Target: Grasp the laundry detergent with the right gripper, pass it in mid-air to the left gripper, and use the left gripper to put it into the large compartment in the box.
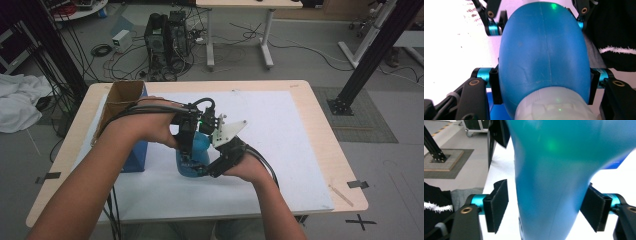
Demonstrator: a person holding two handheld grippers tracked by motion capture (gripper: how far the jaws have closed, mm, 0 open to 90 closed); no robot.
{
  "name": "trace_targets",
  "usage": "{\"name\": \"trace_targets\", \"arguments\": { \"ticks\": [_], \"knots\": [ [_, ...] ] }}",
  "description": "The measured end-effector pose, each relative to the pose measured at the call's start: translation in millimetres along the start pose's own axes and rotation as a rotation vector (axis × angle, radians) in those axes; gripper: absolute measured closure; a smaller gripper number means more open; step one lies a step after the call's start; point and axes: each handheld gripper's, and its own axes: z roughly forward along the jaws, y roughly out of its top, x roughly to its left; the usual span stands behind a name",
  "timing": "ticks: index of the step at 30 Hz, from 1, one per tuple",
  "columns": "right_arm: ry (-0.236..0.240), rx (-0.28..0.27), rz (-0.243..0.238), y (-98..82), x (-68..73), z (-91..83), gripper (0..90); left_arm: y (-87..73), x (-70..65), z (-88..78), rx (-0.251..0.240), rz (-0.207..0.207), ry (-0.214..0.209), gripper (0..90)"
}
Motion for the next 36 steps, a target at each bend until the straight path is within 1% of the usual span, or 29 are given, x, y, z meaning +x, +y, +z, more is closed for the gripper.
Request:
{"name": "trace_targets", "arguments": {
  "ticks": [1,2,3,4,5,8,9,11,12,13,14,16,17,18,19,20,21,22,23,24,25,26,27,28,29,32,33,35,36],
  "knots": [
    [0.010,-0.008,-0.019,-0.2,-1.0,0.8,23.5,-1.1,-1.5,-0.5,-0.006,-0.025,0.001,37.9],
    [0.002,-0.027,-0.039,0.1,-2.6,1.9,23.6,-1.4,0.2,-1.7,-0.005,-0.010,-0.002,37.9],
    [0.010,-0.081,-0.132,1.6,-7.7,4.7,23.5,-1.9,0.1,-2.3,-0.002,-0.021,-0.009,37.9],
    [0.014,-0.117,-0.187,3.2,-10.9,6.6,23.5,-2.2,0.2,-3.5,0.001,-0.023,-0.003,37.9],
    [0.010,-0.136,-0.213,4.4,-13.0,6.7,23.1,-2.6,1.1,-4.0,-0.001,-0.021,-0.013,37.9],
    [-0.005,-0.169,-0.258,6.2,-17.1,7.4,22.7,-3.4,3.1,-6.3,0.002,-0.007,0.002,37.9],
    [-0.012,-0.182,-0.286,7.2,-19.3,7.4,22.7,-4.7,-1.0,-6.9,0.007,-0.071,-0.001,37.9],
    [0.002,-0.212,-0.330,9.3,-21.5,6.5,22.6,-5.9,2.0,-7.8,0.000,-0.049,-0.010,37.9],
    [0.032,-0.046,-0.086,2.7,-4.3,-5.8,22.6,-6.4,4.2,-8.8,0.000,-0.025,-0.009,37.9],
    [0.030,-0.023,-0.041,2.9,-1.6,-11.3,22.6,-7.8,4.9,-10.0,-0.005,-0.031,-0.013,37.8],
    [0.030,-0.024,-0.046,2.9,-2.4,-13.1,22.5,-9.3,5.5,-11.8,-0.003,-0.041,-0.014,37.9],
    [0.029,-0.023,-0.048,2.8,-3.3,-15.2,21.7,-11.2,6.7,-13.7,-0.002,-0.045,-0.011,37.9],
    [0.028,-0.011,-0.086,2.6,-6.9,-20.2,20.7,-13.5,7.8,-17.1,0.003,-0.055,-0.012,37.9],
    [0.027,-0.014,-0.103,2.9,-8.0,-21.0,17.6,-15.8,8.7,-19.9,0.001,-0.062,-0.008,37.9],
    [0.027,-0.010,-0.104,3.3,-9.1,-22.5,13.2,-17.6,9.5,-22.8,0.000,-0.064,-0.004,37.9],
    [0.024,-0.007,-0.118,3.6,-9.9,-23.6,13.3,-19.9,9.7,-25.4,0.000,-0.077,-0.010,37.9],
    [0.016,-0.008,-0.151,4.2,-11.1,-25.4,13.3,-22.1,11.0,-28.3,-0.003,-0.072,-0.002,37.9],
    [0.021,0.181,0.169,3.7,10.4,-39.0,13.3,-22.1,11.0,-28.3,-0.003,-0.072,-0.002,37.9],
    [0.021,0.181,0.169,3.7,10.4,-39.0,13.3,-27.1,11.0,-33.0,-0.007,-0.102,-0.013,37.9],
    [0.006,0.196,0.183,4.9,12.3,-45.3,13.2,-29.4,12.6,-35.1,-0.012,-0.098,-0.015,37.8],
    [0.006,0.198,0.184,5.3,12.4,-47.8,13.2,-32.7,14.6,-38.5,-0.010,-0.095,-0.015,37.8],
    [0.011,0.213,0.215,6.2,14.6,-51.7,13.2,-36.2,15.4,-41.1,-0.018,-0.110,-0.015,37.8],
    [0.011,0.220,0.226,6.6,14.7,-54.8,13.2,-40.0,16.7,-44.2,-0.021,-0.119,-0.016,37.8],
    [0.006,0.215,0.200,6.0,12.0,-56.4,13.2,-43.7,17.3,-46.9,-0.029,-0.146,-0.026,37.8],
    [-0.008,0.231,0.197,6.2,12.4,-59.0,13.2,-47.1,19.1,-50.4,-0.026,-0.144,-0.016,37.8],
    [-0.004,0.275,0.200,4.9,11.5,-64.2,13.1,-57.2,22.2,-58.9,-0.033,-0.172,-0.009,37.8],
    [-0.009,0.287,0.192,4.2,10.6,-65.0,13.1,-60.8,23.4,-61.2,-0.038,-0.183,-0.009,37.8],
    [-0.014,0.313,0.192,3.5,8.9,-67.4,13.1,-68.7,26.1,-65.7,-0.043,-0.215,-0.011,37.8],
    [-0.010,0.335,0.198,4.8,8.0,-70.1,13.1,-71.2,27.1,-67.5,-0.045,-0.227,-0.016,37.8]
  ]
}}
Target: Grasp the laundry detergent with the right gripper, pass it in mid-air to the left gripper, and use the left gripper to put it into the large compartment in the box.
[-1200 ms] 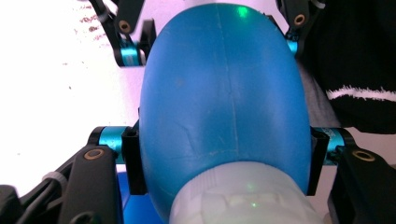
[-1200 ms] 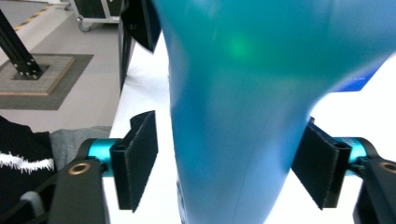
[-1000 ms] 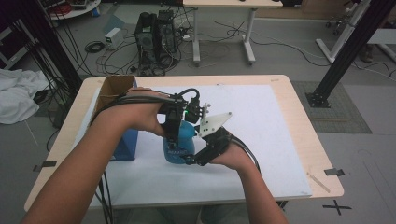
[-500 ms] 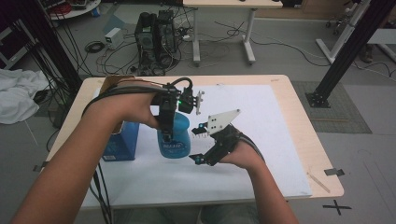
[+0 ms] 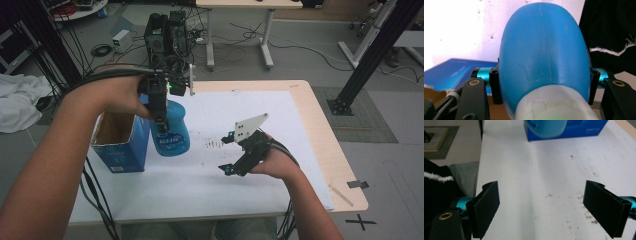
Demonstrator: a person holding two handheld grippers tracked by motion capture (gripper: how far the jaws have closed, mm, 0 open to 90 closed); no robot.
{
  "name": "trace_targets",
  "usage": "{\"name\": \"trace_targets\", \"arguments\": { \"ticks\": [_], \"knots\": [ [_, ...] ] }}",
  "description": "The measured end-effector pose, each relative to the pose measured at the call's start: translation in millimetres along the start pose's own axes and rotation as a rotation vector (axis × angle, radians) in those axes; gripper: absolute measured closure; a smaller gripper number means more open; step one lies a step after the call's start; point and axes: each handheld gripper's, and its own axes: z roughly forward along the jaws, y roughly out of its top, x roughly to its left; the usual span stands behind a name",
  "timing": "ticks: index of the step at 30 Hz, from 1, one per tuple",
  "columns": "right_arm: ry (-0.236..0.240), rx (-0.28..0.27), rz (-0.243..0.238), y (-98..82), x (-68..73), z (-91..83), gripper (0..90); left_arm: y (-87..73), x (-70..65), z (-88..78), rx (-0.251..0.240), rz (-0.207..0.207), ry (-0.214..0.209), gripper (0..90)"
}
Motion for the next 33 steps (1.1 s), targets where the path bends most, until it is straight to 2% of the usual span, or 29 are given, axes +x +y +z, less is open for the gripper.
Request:
{"name": "trace_targets", "arguments": {
  "ticks": [3,5,8,10,11,12,14,19,20,23,24,25,26,27,28,31,32,33],
  "knots": [
    [-0.008,0.050,-0.005,1.5,-1.1,-4.9,13.1,-9.9,6.5,-7.0,-0.018,-0.045,-0.003,37.8],
    [-0.013,0.069,0.016,3.0,-0.5,-7.4,13.1,-17.1,11.0,-12.7,-0.036,-0.078,-0.002,37.8],
    [-0.010,0.108,0.003,4.0,-2.3,-9.9,13.1,-24.9,15.9,-20.2,-0.052,-0.126,0.003,37.8],
    [-0.015,0.139,0.033,3.8,-1.5,-11.2,13.1,-30.6,19.2,-25.9,-0.060,-0.158,0.001,37.8],
    [-0.017,0.138,0.009,3.1,-3.3,-10.9,13.1,-33.4,20.7,-28.5,-0.066,-0.173,0.004,37.8],
    [-0.015,0.153,0.027,3.4,-2.7,-11.9,13.1,-36.0,22.1,-31.2,-0.069,-0.183,0.002,37.8],
    [-0.003,0.168,0.025,3.3,-2.8,-11.9,13.1,-41.5,24.2,-36.2,-0.082,-0.216,-0.005,37.8],
    [-0.004,0.188,0.005,2.3,-4.0,-10.5,13.1,-53.5,27.3,-47.9,-0.110,-0.267,-0.005,37.8],
    [-0.003,0.199,0.008,2.1,-3.6,-10.5,13.1,-56.2,29.1,-50.7,-0.101,-0.258,-0.004,37.8],
    [-0.002,0.215,0.007,1.6,-3.3,-9.9,13.1,-65.4,33.1,-55.8,-0.110,-0.274,-0.008,37.8],
    [0.004,0.213,0.000,1.4,-3.8,-9.3,13.1,-68.6,33.2,-56.0,-0.130,-0.301,-0.007,37.8],
    [0.001,0.218,0.000,1.3,-3.5,-9.5,13.1,-73.0,36.3,-58.4,-0.111,-0.289,-0.009,37.8],
    [0.001,0.218,-0.002,1.1,-3.8,-9.5,13.1,-76.8,36.9,-58.1,-0.128,-0.316,-0.007,37.8],
    [0.001,0.220,0.008,1.1,-3.3,-10.0,13.1,-81.8,40.1,-59.9,-0.110,-0.305,-0.008,37.8],
    [-0.002,0.219,0.007,1.0,-3.1,-10.0,13.1,-85.9,40.8,-59.7,-0.122,-0.333,-0.007,37.8],
    [0.005,0.221,0.005,0.5,-2.9,-9.4,13.1,-100.1,45.5,-60.5,-0.110,-0.366,-0.017,37.8],
    [0.005,0.224,0.006,0.4,-3.0,-9.4,13.1,-104.3,45.7,-59.4,-0.124,-0.390,-0.013,37.8],
    [0.005,0.225,0.003,0.4,-3.0,-9.2,13.1,-109.2,47.7,-60.1,-0.111,-0.386,-0.015,37.8]
  ]
}}
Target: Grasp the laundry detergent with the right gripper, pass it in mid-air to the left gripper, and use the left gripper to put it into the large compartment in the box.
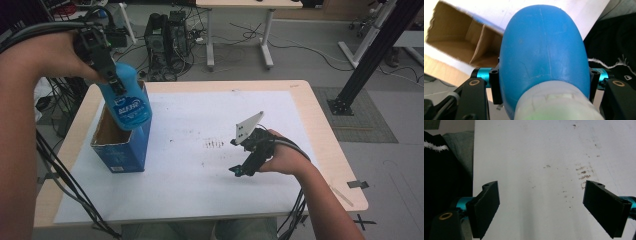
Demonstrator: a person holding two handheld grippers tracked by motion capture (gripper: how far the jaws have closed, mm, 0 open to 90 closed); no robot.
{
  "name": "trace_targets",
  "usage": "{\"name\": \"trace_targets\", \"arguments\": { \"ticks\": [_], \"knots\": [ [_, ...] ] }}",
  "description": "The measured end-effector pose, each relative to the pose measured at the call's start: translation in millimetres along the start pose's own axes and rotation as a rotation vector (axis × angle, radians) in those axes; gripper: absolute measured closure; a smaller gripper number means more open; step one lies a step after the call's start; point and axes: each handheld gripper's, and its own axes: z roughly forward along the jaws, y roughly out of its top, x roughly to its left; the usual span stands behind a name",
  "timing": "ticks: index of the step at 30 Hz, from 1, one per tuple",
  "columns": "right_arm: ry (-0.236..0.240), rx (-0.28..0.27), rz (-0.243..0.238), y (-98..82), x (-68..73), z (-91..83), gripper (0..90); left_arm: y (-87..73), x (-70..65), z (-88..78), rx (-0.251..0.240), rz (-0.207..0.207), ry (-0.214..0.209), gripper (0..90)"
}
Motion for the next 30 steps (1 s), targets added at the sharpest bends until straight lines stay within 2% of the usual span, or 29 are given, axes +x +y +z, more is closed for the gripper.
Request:
{"name": "trace_targets", "arguments": {
  "ticks": [4,5,6,8,11,13,16,17,18,19,20,21,25,26,27,29,30],
  "knots": [
    [-0.001,0.000,0.005,0.2,0.0,1.0,13.1,-12.6,9.4,-0.3,0.012,-0.029,0.006,37.8],
    [0.003,0.016,-0.016,-0.9,-1.1,0.7,13.1,-16.6,10.4,0.4,-0.002,-0.057,0.010,37.8],
    [-0.001,0.000,-0.005,0.4,-0.3,2.7,13.1,-19.4,12.0,0.3,-0.002,-0.059,0.016,37.8],
    [0.002,0.003,0.004,0.9,0.7,4.0,13.1,-23.9,14.9,0.8,-0.001,-0.062,0.025,37.8],
    [0.004,0.006,-0.006,1.3,0.6,6.3,13.1,-28.4,19.1,2.7,0.017,-0.051,0.029,37.8],
    [0.004,0.007,0.002,1.5,1.3,6.5,13.1,-29.8,20.8,5.1,0.020,-0.051,0.030,37.8],
    [0.004,0.010,0.005,1.7,2.0,7.3,13.1,-30.4,23.2,9.4,0.029,-0.031,0.040,37.8],
    [0.001,0.004,0.010,1.4,2.6,7.9,13.1,-30.4,24.7,10.2,0.045,-0.015,0.040,37.8],
    [-0.001,-0.001,0.006,1.4,2.5,8.1,13.1,-30.5,24.2,12.9,0.034,-0.023,0.042,37.8],
    [-0.004,0.000,0.010,1.2,2.9,7.8,13.1,-30.4,26.2,13.3,0.052,-0.008,0.038,37.7],
    [-0.004,0.001,0.006,1.1,2.8,7.6,13.1,-30.6,26.0,15.7,0.040,-0.028,0.038,37.8],
    [-0.004,-0.001,0.004,1.0,3.1,7.8,13.1,-30.6,28.0,15.9,0.053,-0.009,0.036,37.8],
    [-0.002,0.000,0.008,0.7,4.0,7.1,13.1,-31.2,28.9,22.3,0.034,-0.049,0.022,37.8],
    [-0.004,0.001,0.008,0.6,4.0,7.1,13.1,-30.9,30.7,22.9,0.050,-0.039,0.024,37.8],
    [-0.006,-0.003,0.010,0.4,4.1,7.7,13.1,-30.9,30.0,25.7,0.038,-0.062,0.018,37.8],
    [-0.008,0.004,0.013,0.5,4.4,7.4,13.1,-30.5,32.2,28.7,0.057,-0.061,0.010,37.8],
    [-0.007,-0.001,0.008,0.6,4.3,8.1,13.1,-30.5,32.9,30.5,0.059,-0.076,0.007,37.7]
  ]
}}
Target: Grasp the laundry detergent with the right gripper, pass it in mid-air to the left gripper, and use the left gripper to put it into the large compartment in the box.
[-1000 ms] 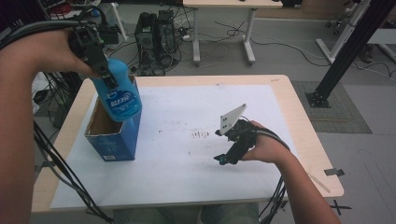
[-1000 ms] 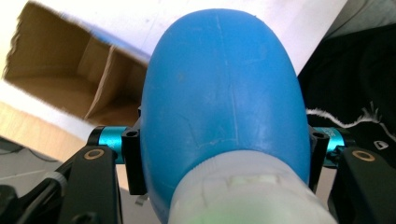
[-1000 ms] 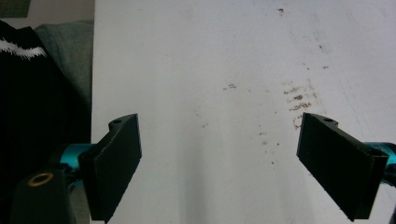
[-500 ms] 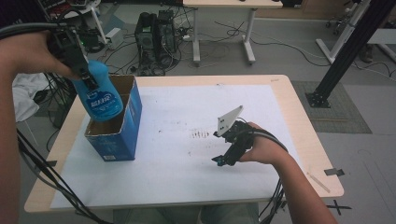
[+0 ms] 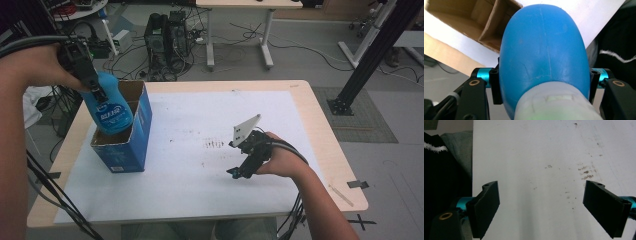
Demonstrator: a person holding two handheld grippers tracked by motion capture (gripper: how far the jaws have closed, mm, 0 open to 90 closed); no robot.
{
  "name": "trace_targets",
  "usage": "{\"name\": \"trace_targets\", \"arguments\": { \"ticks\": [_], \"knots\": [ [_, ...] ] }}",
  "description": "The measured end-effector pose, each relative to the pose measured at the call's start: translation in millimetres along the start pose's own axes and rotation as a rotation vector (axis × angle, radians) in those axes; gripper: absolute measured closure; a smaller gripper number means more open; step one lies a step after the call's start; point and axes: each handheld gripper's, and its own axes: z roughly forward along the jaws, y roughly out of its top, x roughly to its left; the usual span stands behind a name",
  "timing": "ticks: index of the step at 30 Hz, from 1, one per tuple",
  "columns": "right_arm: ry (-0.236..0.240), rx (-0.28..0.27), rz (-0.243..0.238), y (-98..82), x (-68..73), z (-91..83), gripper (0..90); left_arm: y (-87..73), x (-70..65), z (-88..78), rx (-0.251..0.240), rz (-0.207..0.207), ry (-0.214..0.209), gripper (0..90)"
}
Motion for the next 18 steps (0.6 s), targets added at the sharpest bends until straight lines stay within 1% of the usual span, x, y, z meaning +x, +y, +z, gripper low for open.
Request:
{"name": "trace_targets", "arguments": {
  "ticks": [1,2,3,4,5,7,8,10,11,13,14,15,16,17,18],
  "knots": [
    [0.002,-0.001,0.000,0.1,0.3,0.0,13.1,0.2,-1.0,2.3,-0.005,-0.001,-0.004,37.8],
    [-0.003,-0.001,0.007,0.4,1.0,-0.1,13.1,0.3,-0.4,3.1,0.002,0.009,0.000,37.8],
    [0.000,0.002,0.005,0.6,1.2,-0.2,13.1,0.3,1.1,3.9,0.012,-0.003,-0.004,37.8],
    [0.001,-0.001,0.004,0.6,1.3,-0.1,13.1,0.0,0.5,6.2,0.002,-0.020,-0.008,37.7],
    [0.000,-0.003,0.002,0.7,1.5,-0.1,13.1,0.1,1.5,6.8,0.014,-0.002,-0.009,37.8],
    [0.003,-0.006,-0.001,0.7,2.3,-0.3,13.1,-0.2,0.8,10.3,-0.003,-0.028,-0.002,37.7],
    [0.001,-0.009,0.000,0.6,2.7,-0.1,13.1,0.0,2.4,10.9,0.008,-0.006,0.001,37.8],
    [0.003,-0.006,0.000,0.4,3.1,0.2,13.1,-0.2,3.4,14.0,0.003,-0.024,-0.007,37.8],
    [0.002,-0.007,-0.005,0.2,2.9,0.6,13.1,0.1,4.1,15.6,0.011,-0.017,-0.005,37.7],
    [0.005,-0.004,-0.003,-0.1,3.3,0.9,13.1,0.4,4.6,20.2,0.007,-0.033,-0.005,37.7],
    [0.005,-0.008,-0.007,-0.4,3.0,1.3,13.1,0.6,5.8,22.2,0.020,-0.023,-0.002,37.7],
    [0.001,-0.006,0.000,-0.7,3.4,1.2,13.1,0.6,6.1,25.7,0.015,-0.035,-0.001,37.7],
    [0.005,-0.005,0.003,-0.9,3.3,0.7,13.1,0.7,7.5,28.2,0.023,-0.030,-0.004,37.7],
    [0.004,-0.007,0.001,-1.4,3.3,0.8,13.1,0.6,8.0,31.4,0.023,-0.037,-0.006,37.7],
    [0.012,0.002,0.012,-1.8,4.2,0.4,13.1,0.6,9.0,34.8,0.021,-0.047,-0.009,37.7]
  ]
}}
